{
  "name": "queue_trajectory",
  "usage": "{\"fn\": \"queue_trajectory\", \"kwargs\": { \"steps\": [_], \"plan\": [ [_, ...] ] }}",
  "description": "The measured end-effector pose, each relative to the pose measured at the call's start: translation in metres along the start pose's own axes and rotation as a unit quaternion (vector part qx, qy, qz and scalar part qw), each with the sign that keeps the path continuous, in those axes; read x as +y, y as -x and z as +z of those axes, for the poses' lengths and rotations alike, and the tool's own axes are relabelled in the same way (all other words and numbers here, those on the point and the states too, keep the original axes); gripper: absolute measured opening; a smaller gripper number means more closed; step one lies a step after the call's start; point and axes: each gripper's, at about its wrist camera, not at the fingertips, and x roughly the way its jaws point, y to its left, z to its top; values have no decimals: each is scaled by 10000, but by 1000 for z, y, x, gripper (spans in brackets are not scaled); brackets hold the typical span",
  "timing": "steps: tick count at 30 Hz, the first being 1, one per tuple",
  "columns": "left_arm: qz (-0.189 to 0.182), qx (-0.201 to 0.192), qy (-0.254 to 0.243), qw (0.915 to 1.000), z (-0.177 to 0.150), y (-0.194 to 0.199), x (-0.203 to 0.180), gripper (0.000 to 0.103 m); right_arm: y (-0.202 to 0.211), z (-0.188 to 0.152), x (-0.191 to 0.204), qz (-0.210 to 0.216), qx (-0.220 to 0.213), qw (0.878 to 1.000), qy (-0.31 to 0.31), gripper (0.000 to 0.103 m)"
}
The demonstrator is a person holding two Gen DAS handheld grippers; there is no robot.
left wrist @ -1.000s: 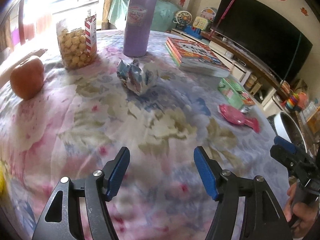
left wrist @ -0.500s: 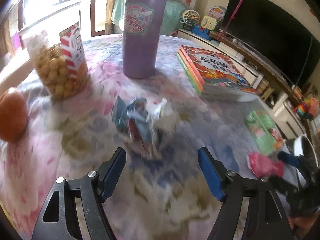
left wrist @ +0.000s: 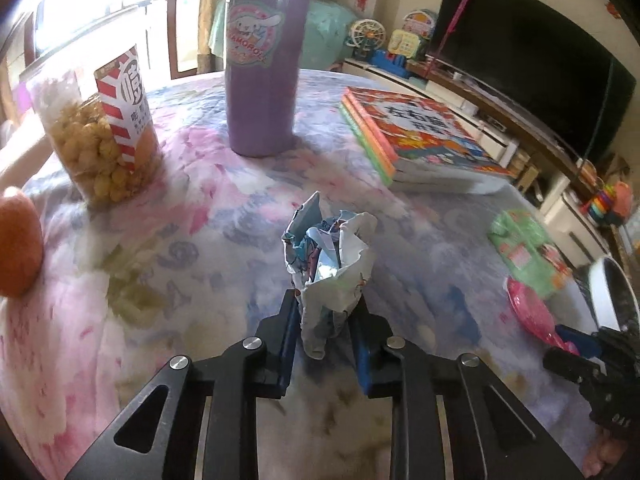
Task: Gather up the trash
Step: 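Grasp the crumpled foil wrapper with the left gripper while the right grasps the pink brush-shaped package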
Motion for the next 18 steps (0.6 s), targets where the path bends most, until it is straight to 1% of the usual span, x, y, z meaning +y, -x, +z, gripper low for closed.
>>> {"fn": "queue_trajectory", "kwargs": {
  "steps": [4, 6, 8, 9, 10, 11, 13, 16, 18],
  "plan": [
    [-310, -15, 13, 9995, -22, 27, -9, 23, 18, -14, 3, 159, -39, 9996, -229, 33],
    [-435, -25, 9, 9991, -33, 40, -12, 23, 25, -21, 9, 199, 7, 9995, -240, 33],
    [-542, -16, 30, 9985, -44, 53, -14, 23, 30, -29, 15, 212, 71, 9996, -196, 37],
    [-597, 1, 37, 9982, -52, 60, -14, 23, 31, -31, 18, 197, 92, 9997, -131, 37],
    [-614, 17, 36, 9981, -57, 64, -14, 23, 31, -33, 21, 131, 101, 9999, -41, 41],
    [-632, 36, 40, 9980, -62, 68, -13, 23, 30, -34, 25, 7, 104, 9999, 84, 54],
    [-640, 69, 59, 9979, -70, 77, -10, 23, 29, -32, 29, -92, 57, 9997, 214, 64],
    [-622, 92, 126, 9979, -80, 88, -3, 23, 24, -29, 35, -210, -20, 9988, 433, 63],
    [-582, 95, 152, 9981, -84, 94, 1, 23, 15, -29, 35, -253, 77, 9986, 450, 60]
  ]
}}
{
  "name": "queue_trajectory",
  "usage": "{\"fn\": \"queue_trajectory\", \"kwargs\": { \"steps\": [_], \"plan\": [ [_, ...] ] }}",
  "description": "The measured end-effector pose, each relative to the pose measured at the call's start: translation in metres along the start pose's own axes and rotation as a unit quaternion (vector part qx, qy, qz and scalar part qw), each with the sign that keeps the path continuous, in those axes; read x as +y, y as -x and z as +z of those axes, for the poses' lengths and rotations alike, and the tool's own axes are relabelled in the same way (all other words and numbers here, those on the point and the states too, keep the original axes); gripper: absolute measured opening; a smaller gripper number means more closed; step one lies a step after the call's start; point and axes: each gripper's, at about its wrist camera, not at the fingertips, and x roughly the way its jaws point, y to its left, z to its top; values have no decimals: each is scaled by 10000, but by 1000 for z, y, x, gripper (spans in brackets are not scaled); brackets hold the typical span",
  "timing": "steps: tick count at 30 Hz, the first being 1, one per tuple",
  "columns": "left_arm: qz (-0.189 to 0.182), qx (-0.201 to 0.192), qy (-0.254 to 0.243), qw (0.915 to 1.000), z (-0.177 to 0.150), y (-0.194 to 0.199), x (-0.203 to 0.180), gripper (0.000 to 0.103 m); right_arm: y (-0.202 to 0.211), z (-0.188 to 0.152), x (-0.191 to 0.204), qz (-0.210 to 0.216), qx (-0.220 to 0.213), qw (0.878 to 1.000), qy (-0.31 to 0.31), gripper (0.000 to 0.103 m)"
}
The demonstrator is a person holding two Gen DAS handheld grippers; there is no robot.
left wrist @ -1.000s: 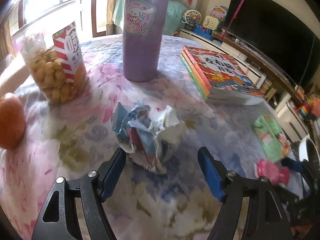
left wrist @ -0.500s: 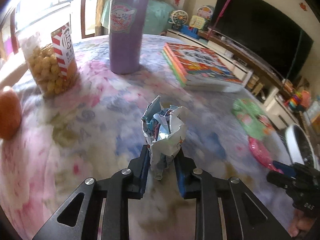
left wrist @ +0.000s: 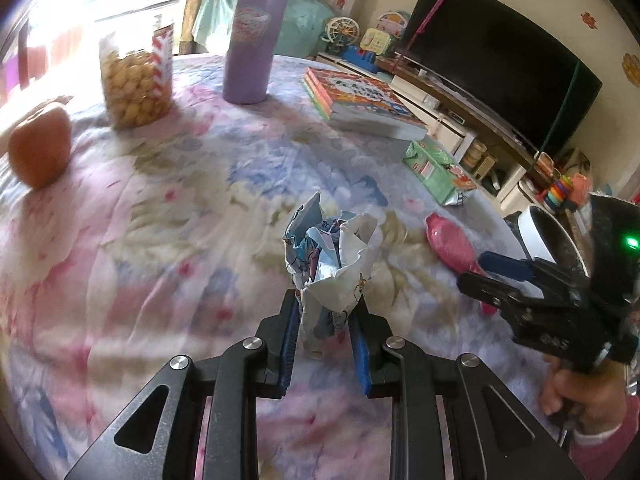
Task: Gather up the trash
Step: 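Grasp the crumpled foil wrapper with the left gripper while the right grasps the pink brush-shaped package, then carry the foil wrapper and pink package over the trash bin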
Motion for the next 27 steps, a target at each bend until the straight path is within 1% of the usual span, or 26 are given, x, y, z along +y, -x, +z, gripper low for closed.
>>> {"fn": "queue_trajectory", "kwargs": {
  "steps": [2, 3, 5, 6, 12, 20, 27],
  "plan": [
    [35, 7, -1, 10000, -6, 6, -2, 23, -5, -3, 1, -89, 49, 9999, -15, 52],
    [41, 22, -6, 10000, -9, 8, -3, 23, -4, -5, 2, -193, -3, 9998, -2, 43],
    [70, 54, -54, 9999, -14, 13, -9, 23, 1, -9, -3, -93, -48, 9997, -201, 20],
    [64, 74, -85, 9999, -15, 14, -13, 23, 6, -11, -8, 37, -86, 9991, -413, 20],
    [-14, 116, -413, 9991, -21, 20, -44, 23, 38, -34, -21, 232, -482, 9937, -984, 20],
    [-187, 216, -805, 9963, -28, 20, -87, 23, 78, -55, -32, 406, -800, 9873, -1311, 20],
    [-323, 194, -1053, 9937, -31, 27, -117, 23, 104, -66, -44, 356, -1025, 9826, -1507, 20]
  ]
}}
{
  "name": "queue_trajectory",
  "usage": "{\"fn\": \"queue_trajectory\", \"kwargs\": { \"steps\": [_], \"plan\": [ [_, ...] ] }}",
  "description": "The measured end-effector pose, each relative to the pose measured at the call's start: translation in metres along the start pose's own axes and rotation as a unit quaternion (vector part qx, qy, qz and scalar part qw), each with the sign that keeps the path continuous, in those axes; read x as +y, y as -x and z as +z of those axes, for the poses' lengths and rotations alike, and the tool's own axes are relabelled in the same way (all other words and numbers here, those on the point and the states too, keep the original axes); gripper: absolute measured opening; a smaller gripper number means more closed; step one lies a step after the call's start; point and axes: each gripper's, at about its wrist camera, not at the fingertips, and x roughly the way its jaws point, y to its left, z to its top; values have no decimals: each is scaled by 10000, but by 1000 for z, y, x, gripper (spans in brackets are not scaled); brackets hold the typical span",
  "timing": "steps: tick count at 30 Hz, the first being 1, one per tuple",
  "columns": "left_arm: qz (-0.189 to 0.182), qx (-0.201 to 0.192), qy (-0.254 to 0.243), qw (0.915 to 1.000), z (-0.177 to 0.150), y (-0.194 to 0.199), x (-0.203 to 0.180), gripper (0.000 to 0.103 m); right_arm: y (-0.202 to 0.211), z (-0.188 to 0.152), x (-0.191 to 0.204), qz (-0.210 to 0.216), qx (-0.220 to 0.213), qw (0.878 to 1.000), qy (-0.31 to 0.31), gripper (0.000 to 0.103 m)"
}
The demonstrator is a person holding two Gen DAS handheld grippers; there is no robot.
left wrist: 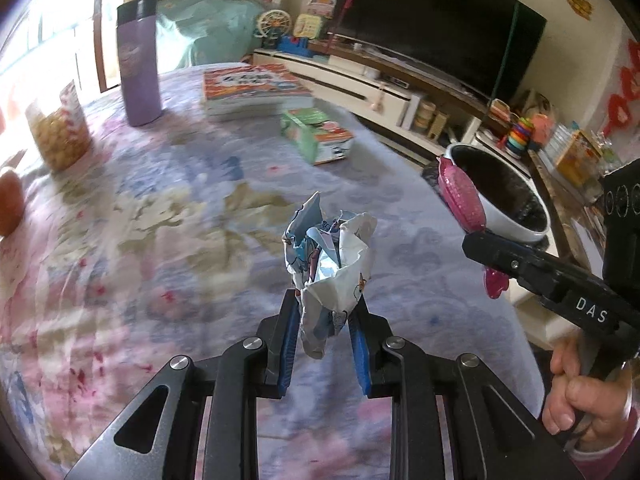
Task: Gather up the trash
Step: 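Carry the foil wrapper and pink package over the trash bin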
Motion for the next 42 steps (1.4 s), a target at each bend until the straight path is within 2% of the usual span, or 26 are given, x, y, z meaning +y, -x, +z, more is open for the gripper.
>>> {"fn": "queue_trajectory", "kwargs": {
  "steps": [17, 42],
  "plan": [
    [-392, -48, -384, 9985, 5, 2, -49, 23, 53, -7, -30, -378, -297, 9987, -192, 20],
    [-770, -50, -817, 9937, 31, -22, -93, 23, 83, -4, -54, -812, -464, 9946, -443, 20]
  ]
}}
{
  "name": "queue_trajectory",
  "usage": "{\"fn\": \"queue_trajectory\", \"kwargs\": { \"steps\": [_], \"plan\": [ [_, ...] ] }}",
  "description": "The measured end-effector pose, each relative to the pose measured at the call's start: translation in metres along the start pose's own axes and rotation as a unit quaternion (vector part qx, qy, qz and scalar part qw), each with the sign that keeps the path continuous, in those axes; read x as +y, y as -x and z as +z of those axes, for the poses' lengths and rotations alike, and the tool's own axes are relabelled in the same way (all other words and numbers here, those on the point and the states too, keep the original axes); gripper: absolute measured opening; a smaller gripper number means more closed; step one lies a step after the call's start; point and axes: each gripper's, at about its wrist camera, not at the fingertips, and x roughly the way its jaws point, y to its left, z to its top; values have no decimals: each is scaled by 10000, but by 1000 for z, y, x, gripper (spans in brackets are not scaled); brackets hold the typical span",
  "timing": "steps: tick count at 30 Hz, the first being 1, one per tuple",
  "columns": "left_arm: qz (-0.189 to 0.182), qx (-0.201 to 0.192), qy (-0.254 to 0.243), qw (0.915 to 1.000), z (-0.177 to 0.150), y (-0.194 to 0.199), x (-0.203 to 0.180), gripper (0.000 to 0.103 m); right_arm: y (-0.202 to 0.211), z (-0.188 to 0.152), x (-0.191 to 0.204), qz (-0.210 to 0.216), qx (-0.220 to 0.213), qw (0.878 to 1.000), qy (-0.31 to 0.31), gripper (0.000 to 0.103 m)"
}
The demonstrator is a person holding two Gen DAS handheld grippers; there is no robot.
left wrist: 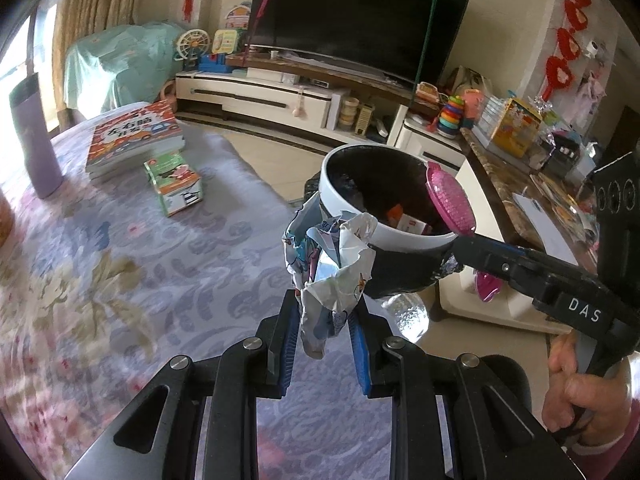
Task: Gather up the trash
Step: 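Carry the foil wrapper and pink package over the trash bin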
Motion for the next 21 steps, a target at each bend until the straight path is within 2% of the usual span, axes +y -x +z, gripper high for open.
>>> {"fn": "queue_trajectory", "kwargs": {
  "steps": [9, 21],
  "plan": [
    [-60, 55, -90, 9999, 9, -19, -7, 23, 3, 6, -16, -194, -36, 9998, -104, 20],
    [-78, 41, -187, 9998, 25, -33, -11, 23, -4, 16, -39, -252, -50, 9992, -293, 20]
  ]
}}
